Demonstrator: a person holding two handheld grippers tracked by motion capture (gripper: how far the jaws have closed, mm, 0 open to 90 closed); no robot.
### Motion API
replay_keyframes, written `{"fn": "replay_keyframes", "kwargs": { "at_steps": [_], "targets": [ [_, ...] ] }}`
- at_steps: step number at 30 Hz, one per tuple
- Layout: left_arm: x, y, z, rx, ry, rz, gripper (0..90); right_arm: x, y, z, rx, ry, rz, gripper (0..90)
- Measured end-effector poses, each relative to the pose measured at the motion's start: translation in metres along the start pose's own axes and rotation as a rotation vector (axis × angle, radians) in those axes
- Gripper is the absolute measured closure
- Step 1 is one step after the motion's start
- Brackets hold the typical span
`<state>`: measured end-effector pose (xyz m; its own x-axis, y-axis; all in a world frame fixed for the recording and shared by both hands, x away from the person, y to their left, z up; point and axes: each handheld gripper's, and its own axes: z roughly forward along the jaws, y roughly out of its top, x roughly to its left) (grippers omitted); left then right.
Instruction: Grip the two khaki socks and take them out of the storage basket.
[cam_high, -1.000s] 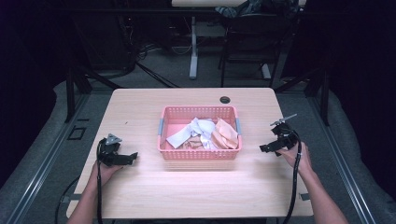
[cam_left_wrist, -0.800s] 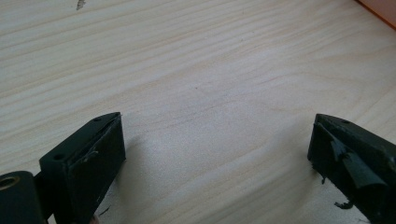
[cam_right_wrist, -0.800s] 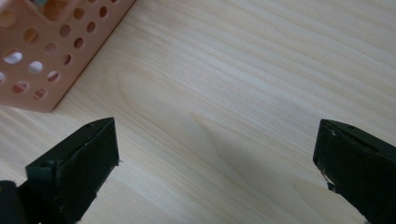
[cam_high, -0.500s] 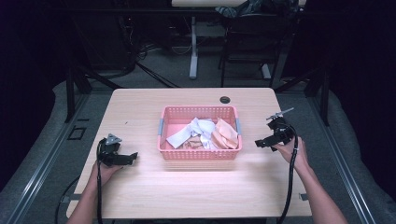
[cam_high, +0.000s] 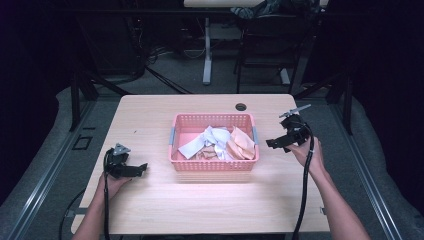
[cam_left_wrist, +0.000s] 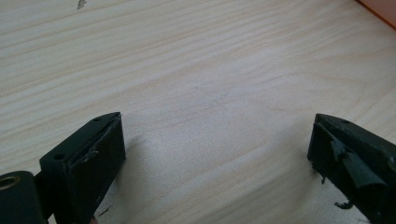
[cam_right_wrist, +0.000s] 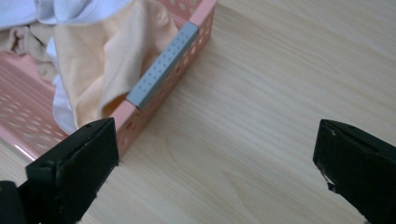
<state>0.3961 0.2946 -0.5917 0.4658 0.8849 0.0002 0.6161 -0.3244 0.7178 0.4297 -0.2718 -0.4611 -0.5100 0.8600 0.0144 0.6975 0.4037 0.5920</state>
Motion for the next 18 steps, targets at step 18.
{"fn": "replay_keyframes", "kwargs": {
  "at_steps": [18],
  "targets": [
    [0.0, 0.0, 0.0, 0.0, 0.0, 0.0, 3.8, 0.043, 0.051, 0.019, -0.012, 0.061, -0.078, 23.2]
  ]
}}
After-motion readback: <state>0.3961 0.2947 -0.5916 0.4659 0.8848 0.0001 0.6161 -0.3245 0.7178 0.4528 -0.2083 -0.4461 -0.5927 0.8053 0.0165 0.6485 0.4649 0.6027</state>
